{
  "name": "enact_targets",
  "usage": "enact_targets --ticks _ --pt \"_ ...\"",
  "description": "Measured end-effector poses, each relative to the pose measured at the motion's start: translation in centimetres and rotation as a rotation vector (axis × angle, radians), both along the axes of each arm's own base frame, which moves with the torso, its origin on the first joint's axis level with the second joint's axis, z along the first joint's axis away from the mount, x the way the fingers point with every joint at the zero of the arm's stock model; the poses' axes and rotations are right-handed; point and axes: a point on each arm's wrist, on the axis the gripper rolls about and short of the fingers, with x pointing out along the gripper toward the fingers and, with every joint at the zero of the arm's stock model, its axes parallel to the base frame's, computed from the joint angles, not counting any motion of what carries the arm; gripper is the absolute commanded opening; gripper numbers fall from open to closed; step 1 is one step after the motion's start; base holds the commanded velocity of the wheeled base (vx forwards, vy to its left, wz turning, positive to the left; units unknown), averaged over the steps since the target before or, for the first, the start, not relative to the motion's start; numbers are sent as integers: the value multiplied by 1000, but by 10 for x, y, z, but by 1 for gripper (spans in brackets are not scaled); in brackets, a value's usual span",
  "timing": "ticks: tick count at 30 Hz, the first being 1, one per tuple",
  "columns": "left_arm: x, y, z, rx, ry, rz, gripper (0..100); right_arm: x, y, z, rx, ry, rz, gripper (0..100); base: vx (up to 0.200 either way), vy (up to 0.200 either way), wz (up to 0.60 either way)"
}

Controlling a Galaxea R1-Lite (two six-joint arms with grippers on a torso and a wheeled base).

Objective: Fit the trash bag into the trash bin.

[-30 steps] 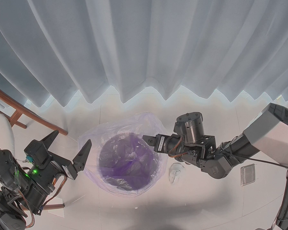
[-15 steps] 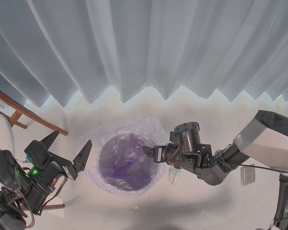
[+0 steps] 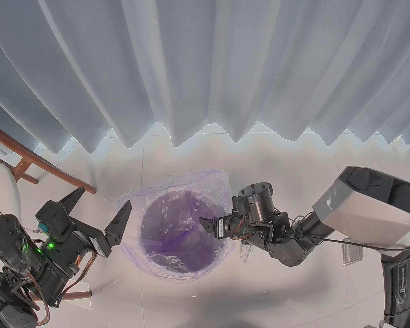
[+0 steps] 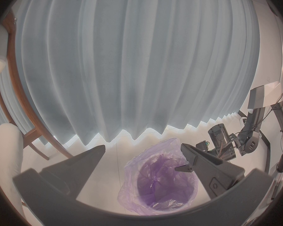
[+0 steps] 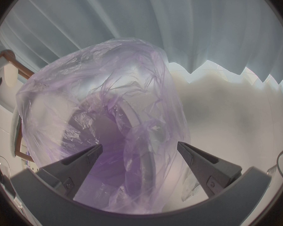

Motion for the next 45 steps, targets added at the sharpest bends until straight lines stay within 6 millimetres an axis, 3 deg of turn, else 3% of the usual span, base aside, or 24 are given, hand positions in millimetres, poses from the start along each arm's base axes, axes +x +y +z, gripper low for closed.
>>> enact_targets --ticks 10,11,22,30,45 --pt "0 0 0 1 0 0 100 6 4 -9 -38 -14 15 100 0 0 0" --pt "0 0 0 1 0 0 100 7 5 -11 -41 -16 12 0 0 0 0" --pt "-2 0 2 0 -12 -5 100 9 5 -14 -41 -14 -2 0 0 0 0" --pt "-6 2 8 -3 -43 -28 100 -7 -8 13 6 -5 -22 0 0 0 0" --pt "-16 -6 6 -40 -20 -116 100 -82 -86 63 -40 11 -17 0 0 0 0"
